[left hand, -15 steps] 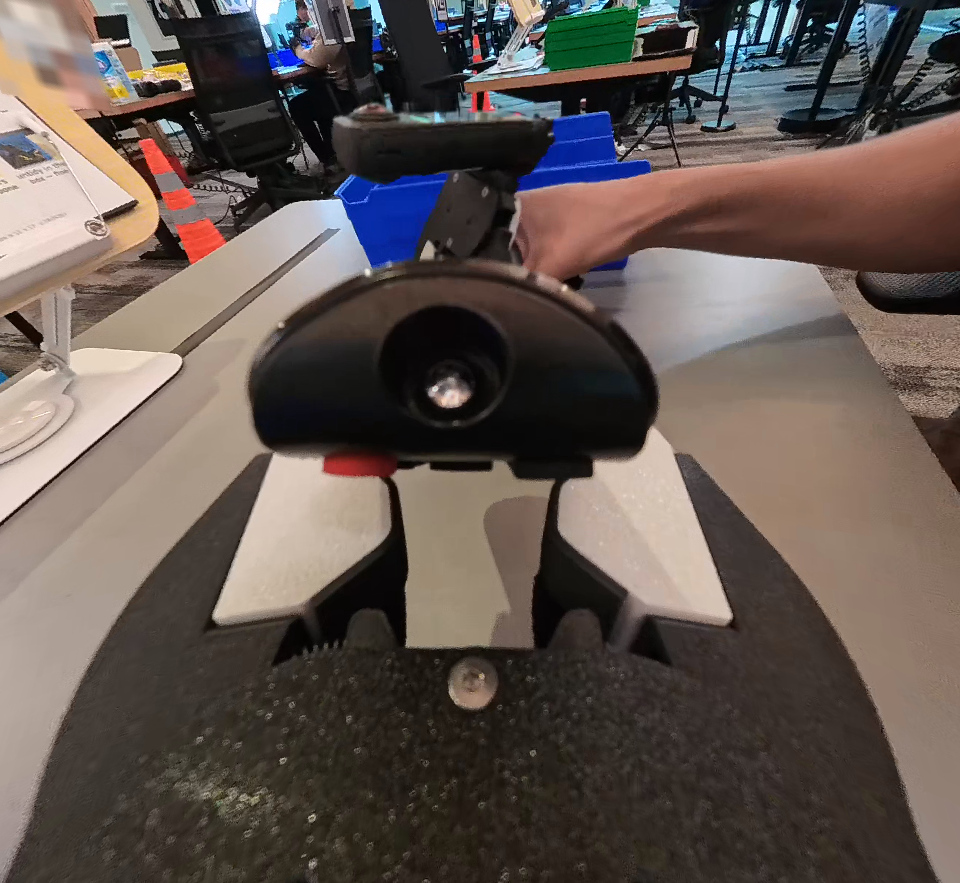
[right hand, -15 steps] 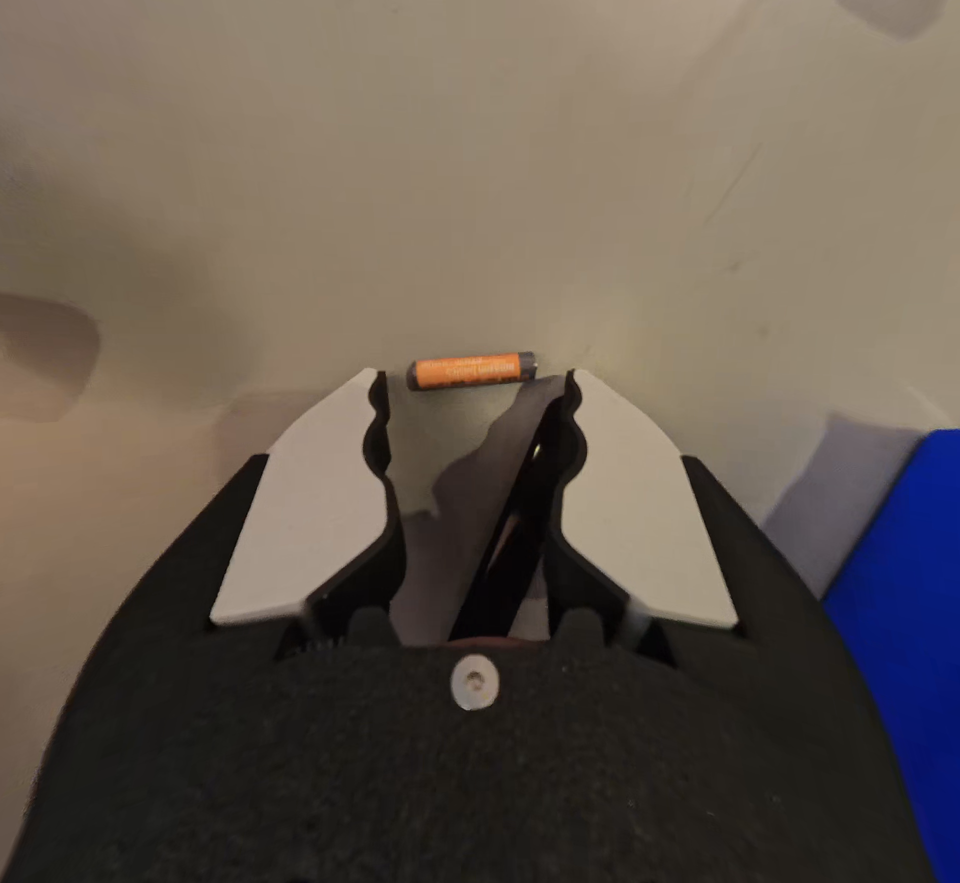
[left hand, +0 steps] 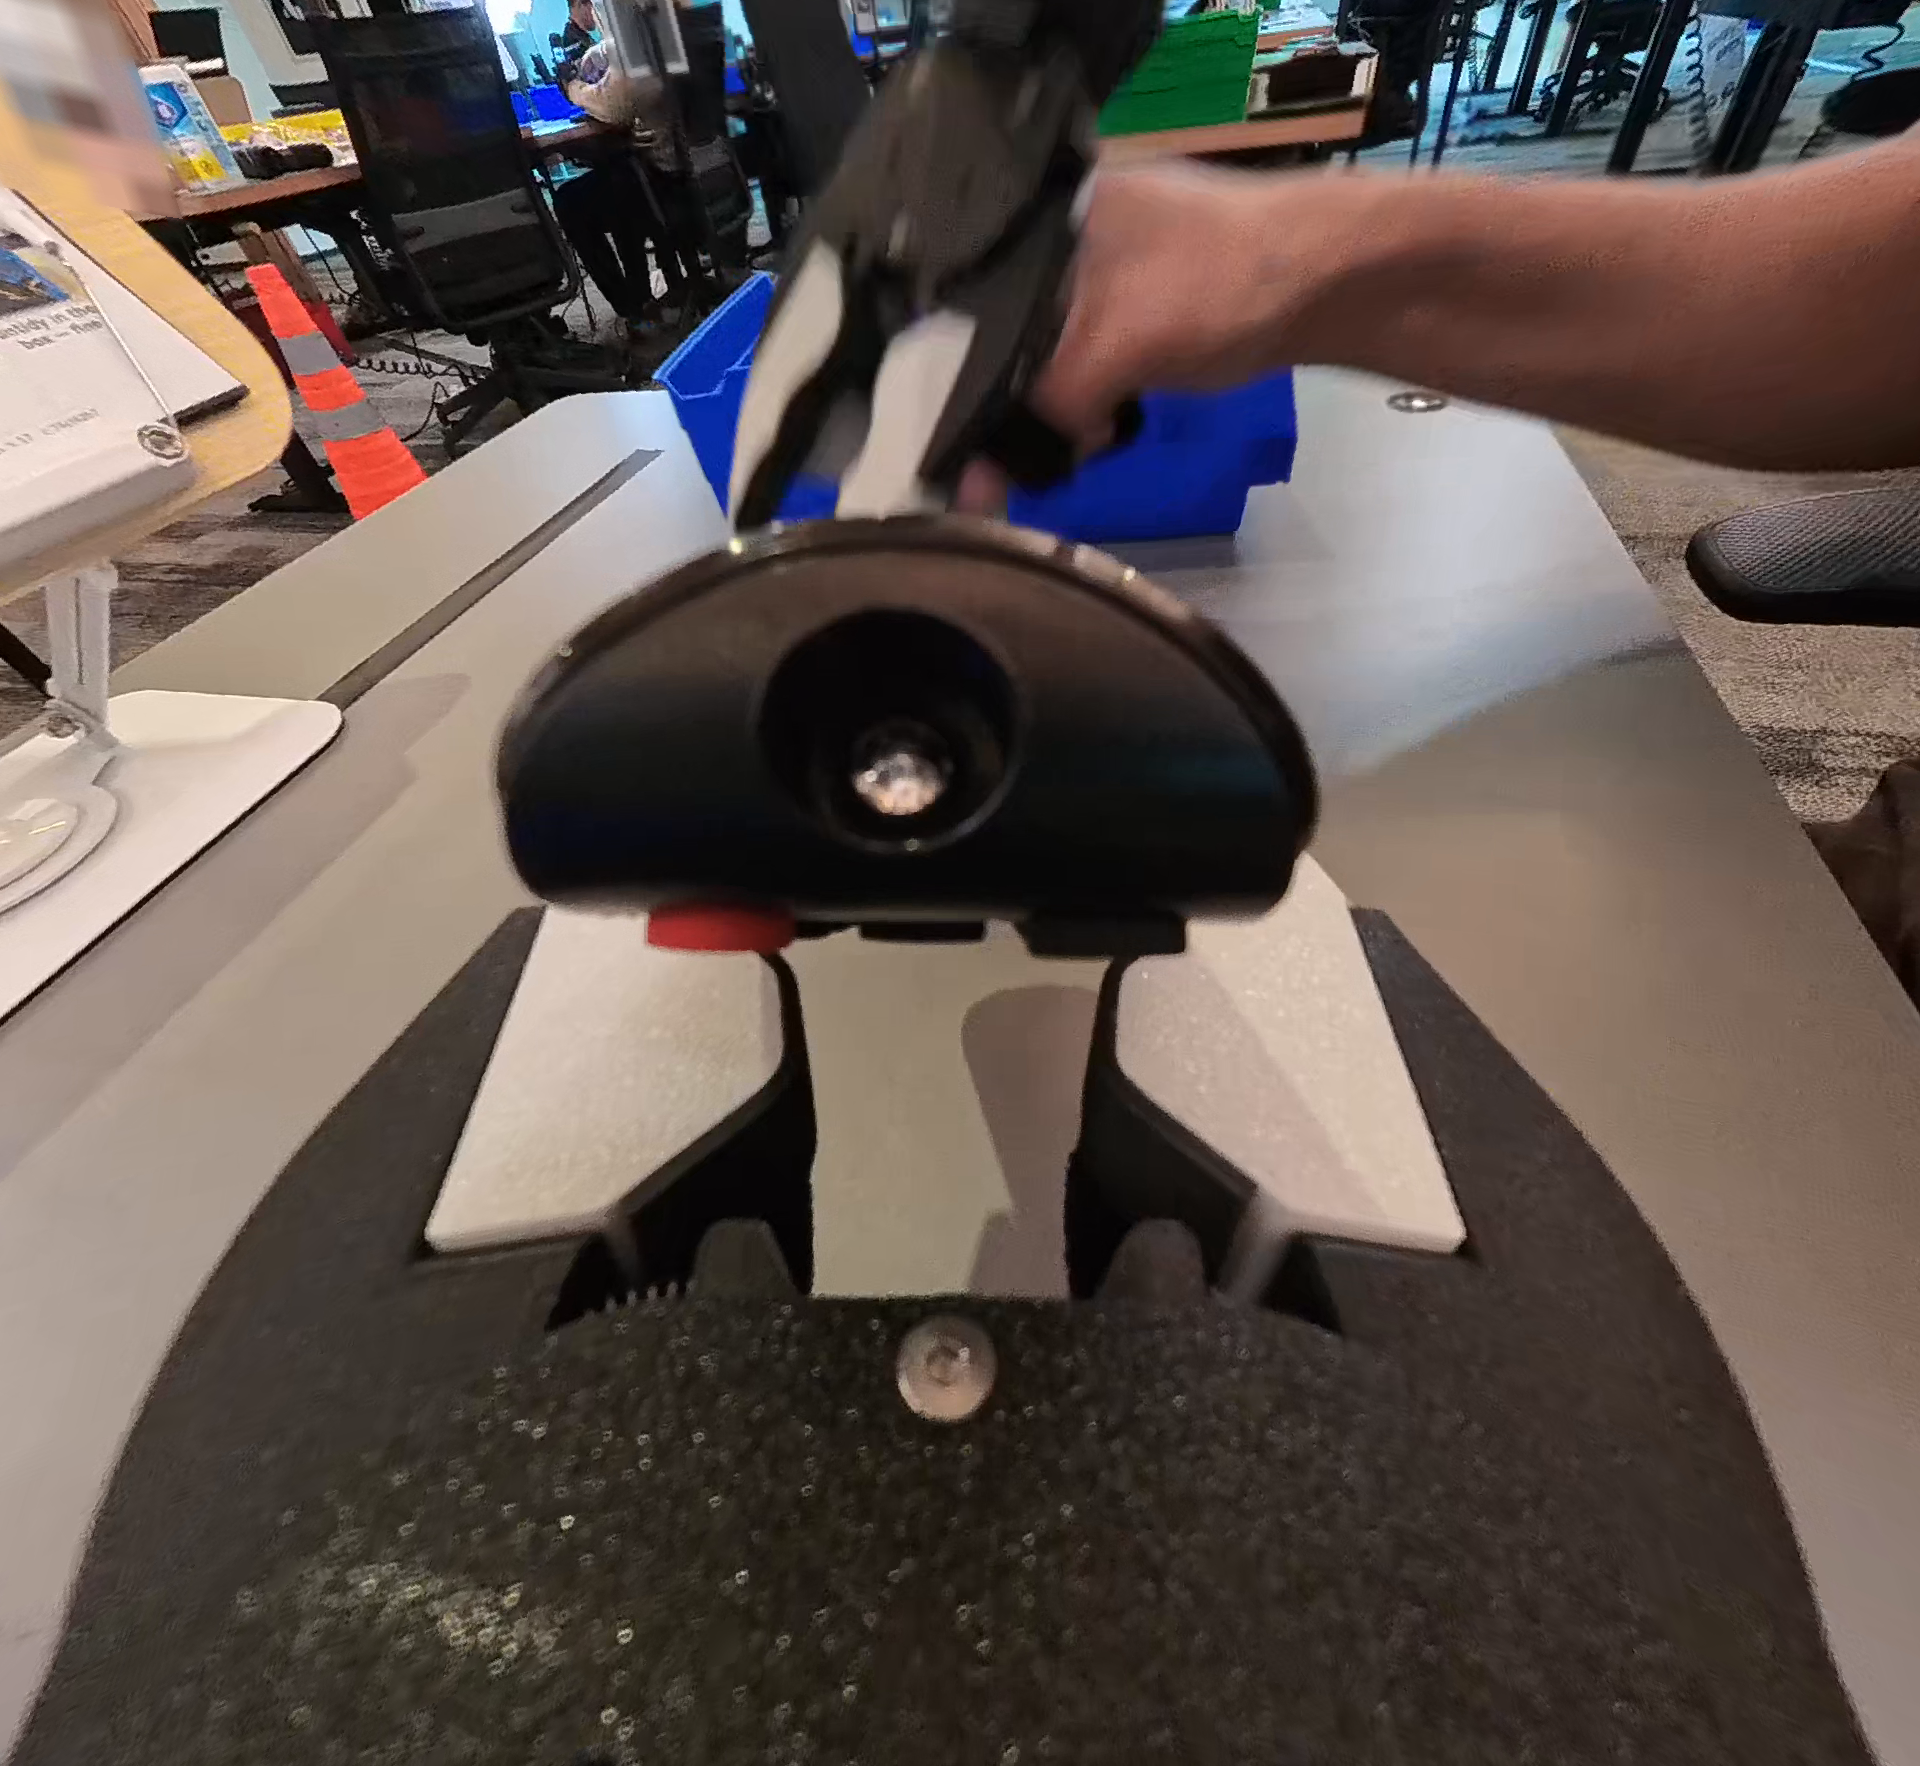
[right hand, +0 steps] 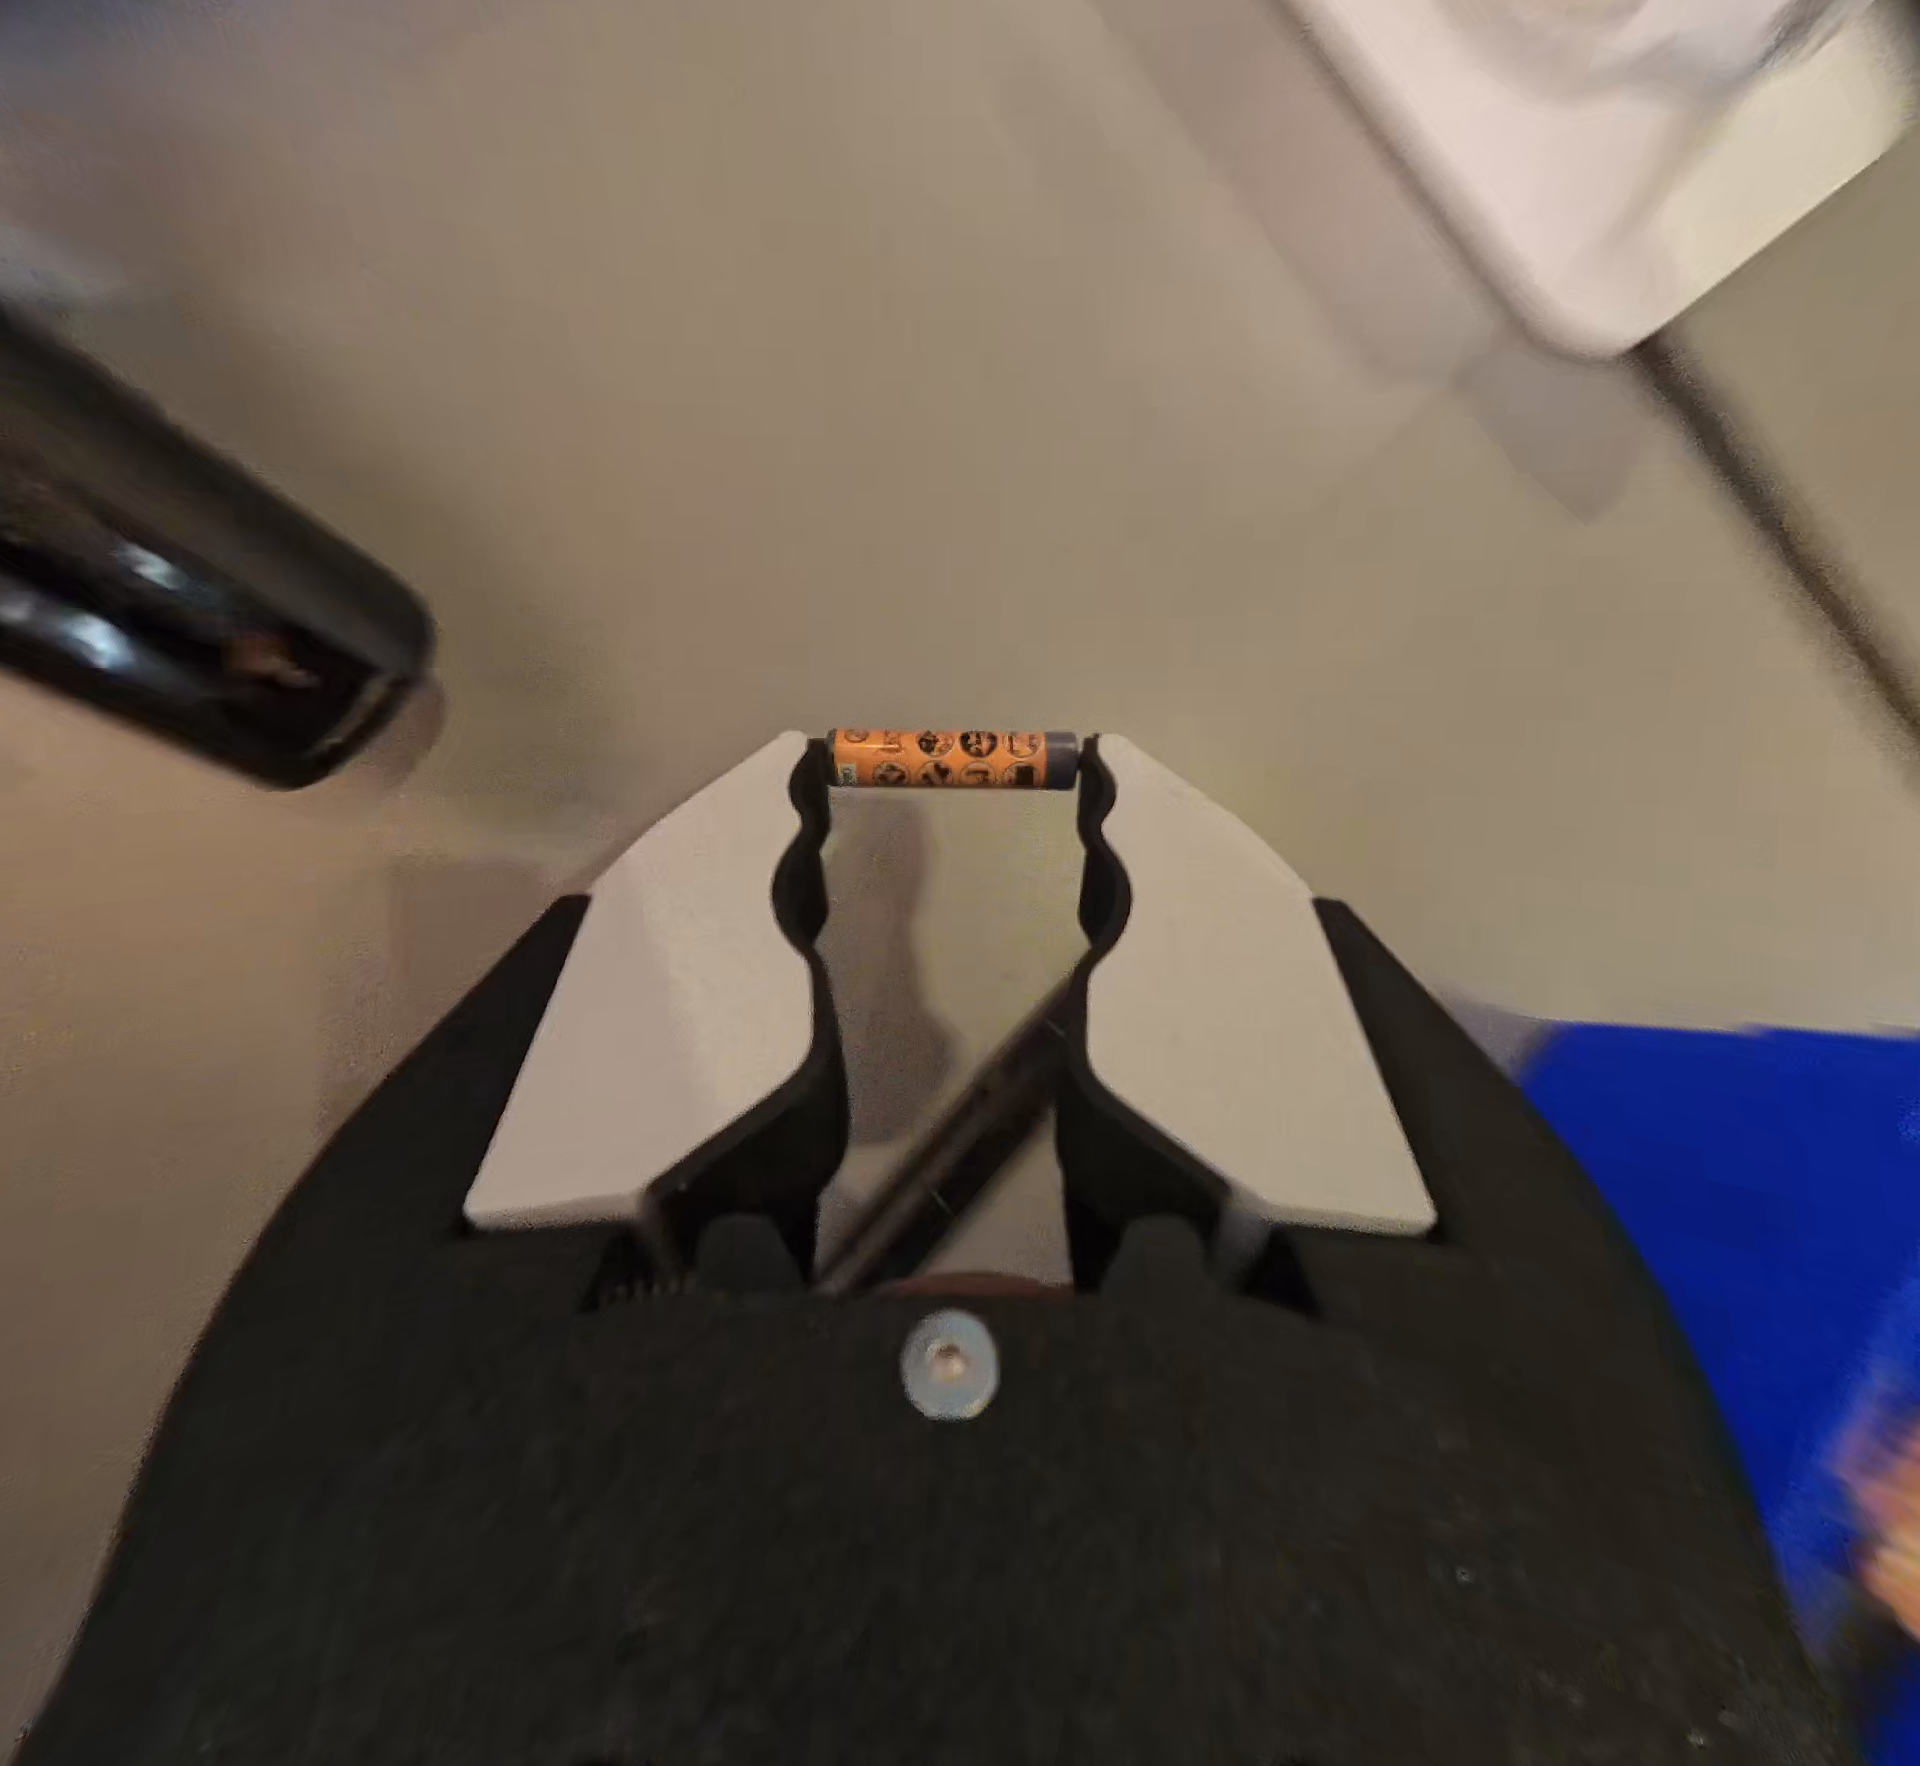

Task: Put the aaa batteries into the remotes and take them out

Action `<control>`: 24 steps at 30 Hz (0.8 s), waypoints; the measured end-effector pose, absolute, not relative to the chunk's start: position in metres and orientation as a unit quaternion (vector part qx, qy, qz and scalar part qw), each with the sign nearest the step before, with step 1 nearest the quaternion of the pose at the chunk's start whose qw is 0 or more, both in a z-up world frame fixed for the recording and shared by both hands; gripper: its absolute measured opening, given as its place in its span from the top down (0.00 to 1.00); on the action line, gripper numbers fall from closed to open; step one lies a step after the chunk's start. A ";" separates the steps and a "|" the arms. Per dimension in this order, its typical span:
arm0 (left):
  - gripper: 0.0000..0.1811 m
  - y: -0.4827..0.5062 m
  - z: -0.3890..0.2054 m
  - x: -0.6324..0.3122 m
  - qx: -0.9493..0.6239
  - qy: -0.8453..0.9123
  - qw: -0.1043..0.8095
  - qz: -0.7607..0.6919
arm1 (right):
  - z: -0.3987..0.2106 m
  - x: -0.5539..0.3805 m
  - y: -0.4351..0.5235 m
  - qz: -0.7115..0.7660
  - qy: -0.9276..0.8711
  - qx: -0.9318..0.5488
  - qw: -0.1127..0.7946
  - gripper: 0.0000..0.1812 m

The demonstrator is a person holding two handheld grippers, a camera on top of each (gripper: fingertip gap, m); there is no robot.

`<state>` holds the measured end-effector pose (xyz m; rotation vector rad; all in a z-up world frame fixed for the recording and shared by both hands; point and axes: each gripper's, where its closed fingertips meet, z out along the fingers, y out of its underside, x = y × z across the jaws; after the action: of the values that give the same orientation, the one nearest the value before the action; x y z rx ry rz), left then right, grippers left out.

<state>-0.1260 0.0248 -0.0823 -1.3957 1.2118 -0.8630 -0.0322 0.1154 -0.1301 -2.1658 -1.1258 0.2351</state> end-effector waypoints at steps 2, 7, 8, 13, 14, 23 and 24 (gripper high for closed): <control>0.66 0.024 -0.081 -0.127 -0.582 0.504 0.524 -0.364 | -0.068 -0.002 0.116 0.018 -0.453 -0.798 0.397 0.75; 0.66 0.016 -0.068 -0.127 -0.571 0.498 0.524 -0.390 | -0.003 0.147 0.153 -0.078 -0.505 -0.778 0.364 0.75; 0.66 0.014 -0.066 -0.127 -0.567 0.498 0.526 -0.392 | -0.015 0.169 0.163 -0.070 -0.529 -0.775 0.338 0.75; 0.66 0.014 -0.061 -0.127 -0.561 0.499 0.534 -0.389 | -0.106 0.213 0.191 -0.040 -0.620 -0.755 0.210 0.74; 0.66 0.014 -0.061 -0.128 -0.562 0.498 0.533 -0.390 | -0.119 0.212 0.194 -0.045 -0.642 -0.740 0.196 0.75; 0.66 0.020 -0.073 -0.125 -0.574 0.497 0.520 -0.393 | -0.175 0.206 0.201 -0.028 -0.717 -0.693 0.074 0.74; 0.66 0.020 -0.074 -0.125 -0.574 0.498 0.518 -0.393 | -0.178 0.207 0.201 -0.028 -0.719 -0.691 0.069 0.74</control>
<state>-0.1246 0.0199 -0.0736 -1.3778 1.1945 -0.9424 0.2074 0.2009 -0.1776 -2.0801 -2.1637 -0.0834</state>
